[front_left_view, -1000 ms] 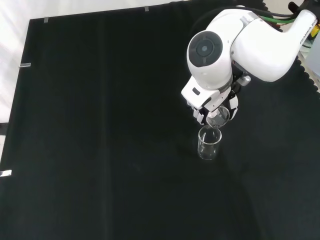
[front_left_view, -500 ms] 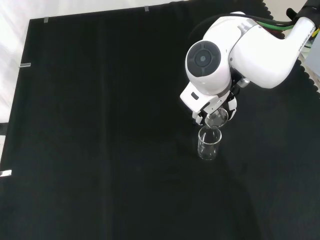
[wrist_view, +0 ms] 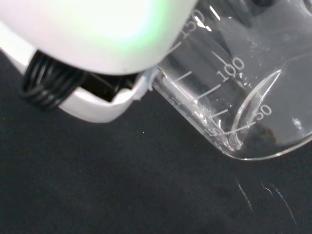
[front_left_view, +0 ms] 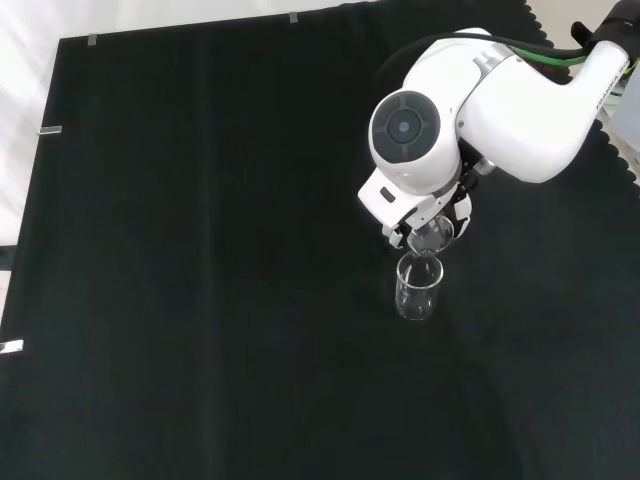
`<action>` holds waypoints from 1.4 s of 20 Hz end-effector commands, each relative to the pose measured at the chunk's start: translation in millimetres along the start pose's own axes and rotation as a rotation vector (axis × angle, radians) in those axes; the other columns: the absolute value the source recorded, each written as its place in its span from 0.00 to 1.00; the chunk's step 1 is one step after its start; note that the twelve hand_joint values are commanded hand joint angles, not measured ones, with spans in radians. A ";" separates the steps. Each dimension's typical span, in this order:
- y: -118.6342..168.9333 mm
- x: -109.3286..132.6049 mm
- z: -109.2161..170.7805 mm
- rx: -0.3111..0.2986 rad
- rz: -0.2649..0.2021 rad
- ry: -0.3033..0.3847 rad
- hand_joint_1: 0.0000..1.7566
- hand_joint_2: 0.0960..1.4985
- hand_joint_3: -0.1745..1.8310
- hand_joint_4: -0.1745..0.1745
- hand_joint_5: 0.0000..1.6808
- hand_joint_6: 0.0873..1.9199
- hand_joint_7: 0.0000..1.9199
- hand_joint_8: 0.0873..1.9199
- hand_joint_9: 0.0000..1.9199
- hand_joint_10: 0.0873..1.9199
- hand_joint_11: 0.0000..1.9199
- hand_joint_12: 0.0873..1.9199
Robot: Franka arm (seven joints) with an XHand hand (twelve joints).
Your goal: Pour the water from the handheld beaker into the one on the table.
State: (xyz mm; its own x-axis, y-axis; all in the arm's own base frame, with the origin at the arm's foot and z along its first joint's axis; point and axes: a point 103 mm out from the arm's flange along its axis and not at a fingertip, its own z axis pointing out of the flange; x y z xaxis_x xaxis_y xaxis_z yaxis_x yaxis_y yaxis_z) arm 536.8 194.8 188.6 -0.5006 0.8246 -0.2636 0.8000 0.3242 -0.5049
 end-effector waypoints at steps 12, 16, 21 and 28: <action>-0.1 0.9 -3.9 0.040 0.012 -0.054 0.82 0.32 0.44 0.00 0.84 0.17 0.75 0.21 0.83 0.00 0.70 0.34; 0.0 2.1 -6.0 0.049 0.013 -0.063 0.82 0.32 0.44 0.00 0.84 0.17 0.75 0.22 0.83 0.00 0.70 0.34; -4.8 -8.3 -0.2 0.059 0.015 -0.073 0.82 0.32 0.44 0.00 0.84 0.17 0.75 0.22 0.83 0.00 0.70 0.34; -0.1 3.3 -6.9 0.078 0.015 -0.096 0.82 0.32 0.44 0.00 0.84 0.17 0.75 0.22 0.83 0.00 0.70 0.34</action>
State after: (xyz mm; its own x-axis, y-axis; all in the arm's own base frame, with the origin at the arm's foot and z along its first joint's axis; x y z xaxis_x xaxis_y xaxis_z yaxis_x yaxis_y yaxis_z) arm 528.7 189.5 184.8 -0.5217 0.7891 -0.3243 0.7737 0.2775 -0.5695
